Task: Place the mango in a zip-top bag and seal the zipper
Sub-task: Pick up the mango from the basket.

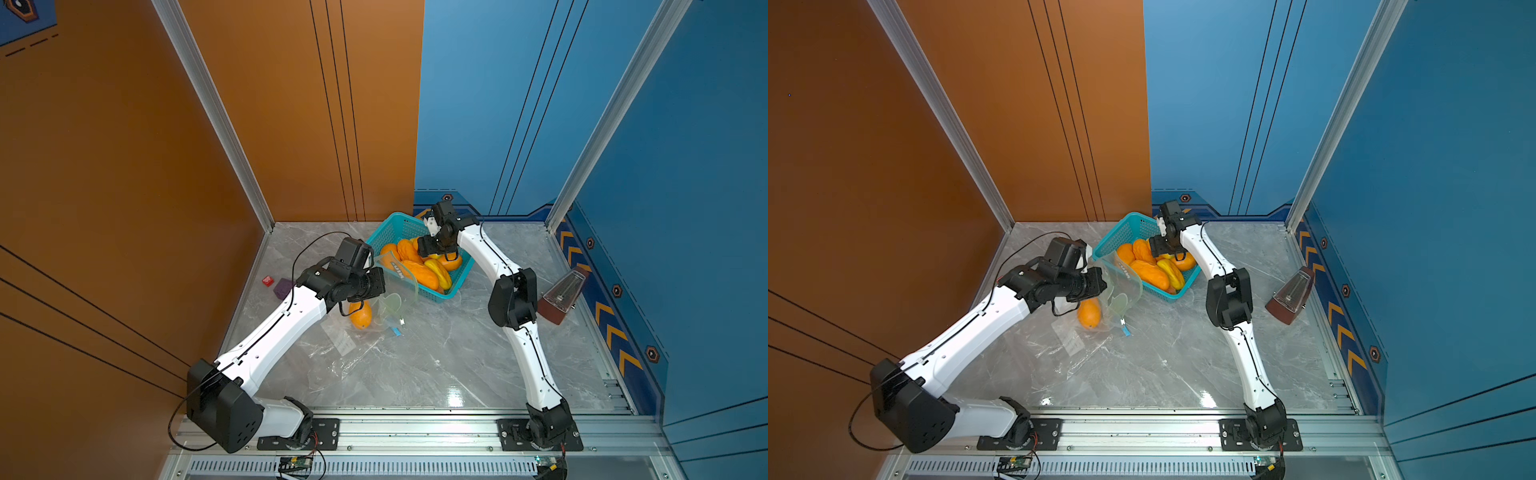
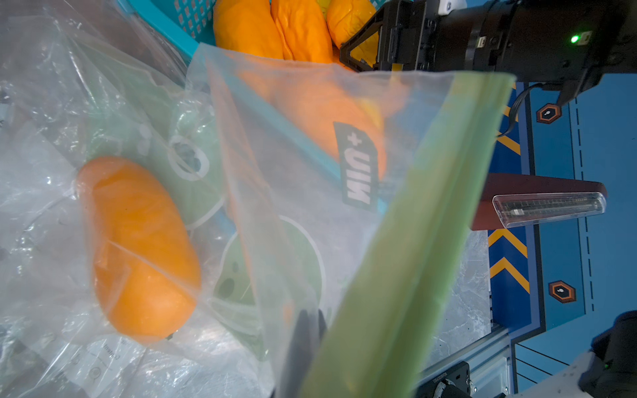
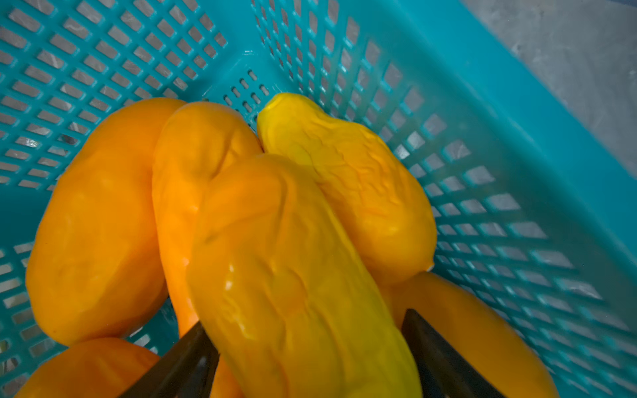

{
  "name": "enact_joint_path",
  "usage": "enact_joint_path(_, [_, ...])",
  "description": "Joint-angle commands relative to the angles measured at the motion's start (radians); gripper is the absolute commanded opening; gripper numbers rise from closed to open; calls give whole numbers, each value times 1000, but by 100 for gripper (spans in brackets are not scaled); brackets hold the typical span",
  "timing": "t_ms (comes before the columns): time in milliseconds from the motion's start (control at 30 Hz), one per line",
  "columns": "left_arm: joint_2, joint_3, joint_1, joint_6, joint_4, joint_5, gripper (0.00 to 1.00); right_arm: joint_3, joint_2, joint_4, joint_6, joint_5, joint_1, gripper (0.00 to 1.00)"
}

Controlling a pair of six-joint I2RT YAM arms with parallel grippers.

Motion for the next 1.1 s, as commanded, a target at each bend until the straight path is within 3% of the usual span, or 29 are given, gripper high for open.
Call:
enact_joint_path(0, [8,29,14,15,-3,8,0,58,21,-23,-16,-24,5,76])
enact_joint_path(67, [10,26,16,14,-3,9,0,68,23,-22,-16,-23,4,70])
enact_joint_path(267, [11,23,16,12,-3,5,0,71,-8,-21,-15,-23,2,41])
enact_joint_path(400, [10,18,17,10,-3,4,0,47,-68,-21,-13,-21,2,33])
enact_joint_path(733, [9,19,17,4,-3,-17,0,-229,-426,-20,92,2,17,28])
enact_joint_path(1067, [13,25,16,13,-1,-54,0,-612,-826,32,183,-73,130,28])
